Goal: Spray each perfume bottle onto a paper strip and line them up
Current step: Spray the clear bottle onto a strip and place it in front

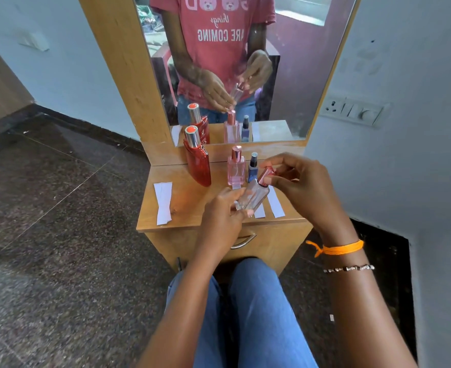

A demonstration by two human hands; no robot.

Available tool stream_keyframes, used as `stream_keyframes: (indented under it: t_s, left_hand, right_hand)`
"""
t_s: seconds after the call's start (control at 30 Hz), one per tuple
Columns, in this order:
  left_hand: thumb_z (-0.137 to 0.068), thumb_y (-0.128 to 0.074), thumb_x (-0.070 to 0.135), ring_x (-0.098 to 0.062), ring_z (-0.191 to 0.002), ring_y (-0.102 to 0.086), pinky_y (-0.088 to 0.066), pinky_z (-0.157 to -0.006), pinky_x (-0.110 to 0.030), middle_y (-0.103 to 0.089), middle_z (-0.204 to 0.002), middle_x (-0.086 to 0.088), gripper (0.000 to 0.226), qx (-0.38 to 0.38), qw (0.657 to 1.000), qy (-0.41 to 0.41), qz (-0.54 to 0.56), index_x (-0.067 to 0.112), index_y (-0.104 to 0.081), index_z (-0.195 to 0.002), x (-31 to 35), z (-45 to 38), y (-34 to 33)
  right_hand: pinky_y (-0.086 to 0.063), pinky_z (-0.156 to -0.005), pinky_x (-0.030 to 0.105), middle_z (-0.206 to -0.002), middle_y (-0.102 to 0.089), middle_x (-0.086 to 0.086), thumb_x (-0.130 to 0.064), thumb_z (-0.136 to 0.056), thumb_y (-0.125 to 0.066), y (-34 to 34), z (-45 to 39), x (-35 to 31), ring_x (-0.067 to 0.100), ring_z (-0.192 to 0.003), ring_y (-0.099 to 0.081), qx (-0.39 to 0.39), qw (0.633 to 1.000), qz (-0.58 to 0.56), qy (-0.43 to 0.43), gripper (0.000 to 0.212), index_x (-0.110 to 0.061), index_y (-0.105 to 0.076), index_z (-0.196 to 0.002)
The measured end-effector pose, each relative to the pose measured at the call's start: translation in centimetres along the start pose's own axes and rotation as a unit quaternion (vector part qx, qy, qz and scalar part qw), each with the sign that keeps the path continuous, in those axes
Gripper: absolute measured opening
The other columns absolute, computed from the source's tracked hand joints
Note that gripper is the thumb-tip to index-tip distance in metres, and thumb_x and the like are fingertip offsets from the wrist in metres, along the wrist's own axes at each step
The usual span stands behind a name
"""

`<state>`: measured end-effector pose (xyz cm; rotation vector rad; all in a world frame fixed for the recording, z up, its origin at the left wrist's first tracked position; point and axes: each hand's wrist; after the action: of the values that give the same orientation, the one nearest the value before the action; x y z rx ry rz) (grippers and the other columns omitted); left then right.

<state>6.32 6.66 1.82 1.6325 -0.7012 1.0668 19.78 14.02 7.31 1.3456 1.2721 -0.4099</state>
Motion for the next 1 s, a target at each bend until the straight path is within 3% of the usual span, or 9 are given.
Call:
stream_keyframes:
  t_s: [0.07,0.2,0.3,0.4,0.53,0.67,0.77,0.87,1.0]
  left_hand:
    - [-0.078,-0.068,0.004,-0.014,-0.101,-0.063,-0.051,-0.085,-0.031,-0.063,-0.108,0.004,0.046,0.016,1.000,-0.004,-0.011,0.019,-0.061,-0.122,-0.2,0.0,-0.2]
    - [-0.078,-0.068,0.004,-0.015,-0.102,-0.061,-0.050,-0.086,-0.030,-0.060,-0.107,0.005,0.048,0.015,1.000,0.003,-0.019,0.014,-0.059,-0.124,-0.5,-0.1,0.1]
    - [-0.079,-0.067,0.003,-0.015,-0.100,-0.063,-0.051,-0.083,-0.027,-0.062,-0.108,0.002,0.047,0.008,1.000,0.002,-0.002,0.016,-0.060,-0.123,-0.3,-0.3,0.0]
    - [-0.080,-0.066,0.003,-0.011,-0.100,-0.061,-0.044,-0.075,-0.008,-0.062,-0.112,0.003,0.044,0.008,1.000,0.010,-0.005,0.016,-0.060,-0.122,-0.3,-0.5,-0.2]
    - [-0.082,-0.065,0.006,-0.008,-0.100,-0.060,-0.042,-0.071,-0.004,-0.063,-0.113,0.005,0.042,0.012,1.000,0.014,-0.011,0.016,-0.060,-0.122,-0.5,-0.5,-0.1]
    - [-0.080,-0.066,0.005,-0.012,-0.102,-0.062,-0.050,-0.082,-0.022,-0.065,-0.117,0.002,0.043,0.002,1.000,0.010,0.000,0.018,-0.061,-0.121,-0.4,-0.4,-0.4]
    - [-0.082,-0.065,0.006,-0.009,-0.100,-0.061,-0.048,-0.072,-0.010,-0.065,-0.115,0.002,0.043,-0.012,1.000,0.014,0.012,0.019,-0.060,-0.123,-0.3,-0.3,-0.7]
    - [-0.086,-0.063,0.010,-0.007,-0.096,-0.059,-0.049,-0.070,-0.013,-0.066,-0.110,0.003,0.038,-0.021,0.999,0.018,0.019,0.020,-0.059,-0.122,0.0,-0.1,-0.7]
    - [-0.087,-0.061,0.012,-0.006,-0.096,-0.056,-0.050,-0.074,-0.019,-0.062,-0.103,0.009,0.035,-0.028,0.998,0.027,0.039,0.020,-0.060,-0.121,0.3,-0.3,-0.8]
  right_hand:
    - [-0.046,-0.062,0.021,-0.072,-0.069,0.005,-0.012,-0.074,-0.076,0.0,-0.3,0.1,0.017,-0.067,-0.061,-0.003,1.000,0.025,-0.013,0.012,-0.017,-0.068,-0.081]
    - [-0.041,-0.053,0.019,-0.065,-0.066,0.001,-0.034,-0.071,-0.078,-0.5,-0.3,0.5,0.010,-0.056,-0.055,0.012,0.994,0.103,-0.016,0.028,-0.013,-0.059,-0.072]
    - [-0.044,-0.061,0.020,-0.081,-0.063,-0.008,-0.050,-0.074,-0.068,-0.7,0.1,-0.2,0.007,-0.069,-0.057,0.016,0.991,0.135,-0.003,0.037,-0.020,-0.062,-0.095]
    - [-0.044,-0.079,0.015,-0.107,-0.061,-0.008,-0.033,-0.086,-0.064,-0.2,0.4,-1.0,0.006,-0.096,-0.059,-0.021,0.997,0.076,0.001,0.040,-0.026,-0.055,-0.124]
    - [-0.040,-0.078,0.000,-0.098,-0.068,-0.004,0.003,-0.087,-0.058,0.2,0.5,-1.4,0.000,-0.088,-0.061,-0.039,0.996,0.084,0.003,0.032,-0.017,-0.068,-0.109]
    - [-0.047,-0.074,0.010,-0.079,-0.068,-0.007,-0.008,-0.084,-0.066,0.5,-0.1,-1.2,0.001,-0.073,-0.062,-0.013,0.997,0.076,-0.010,0.015,-0.016,-0.072,-0.093]
    - [-0.042,-0.058,0.007,-0.065,-0.063,-0.012,-0.028,-0.078,-0.073,0.1,-0.6,-0.8,-0.003,-0.059,-0.057,0.020,0.995,0.093,-0.009,0.015,-0.014,-0.069,-0.081]
    - [-0.047,-0.069,0.012,-0.085,-0.066,-0.007,-0.045,-0.083,-0.060,-0.1,-0.2,-0.3,0.002,-0.077,-0.061,0.013,0.998,0.047,-0.034,0.034,-0.020,-0.065,-0.105]
    - [-0.051,-0.087,0.026,-0.110,-0.067,-0.006,-0.028,-0.087,-0.063,0.3,0.8,1.5,0.009,-0.104,-0.063,-0.084,0.990,-0.085,-0.072,0.030,-0.030,-0.058,-0.117]
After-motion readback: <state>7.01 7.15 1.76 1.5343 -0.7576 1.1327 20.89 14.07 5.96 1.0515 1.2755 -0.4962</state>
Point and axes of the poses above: each hand's wrist, its own z-axis away from the middle knuckle, its own y-axis out of the back of the hand, x = y × z
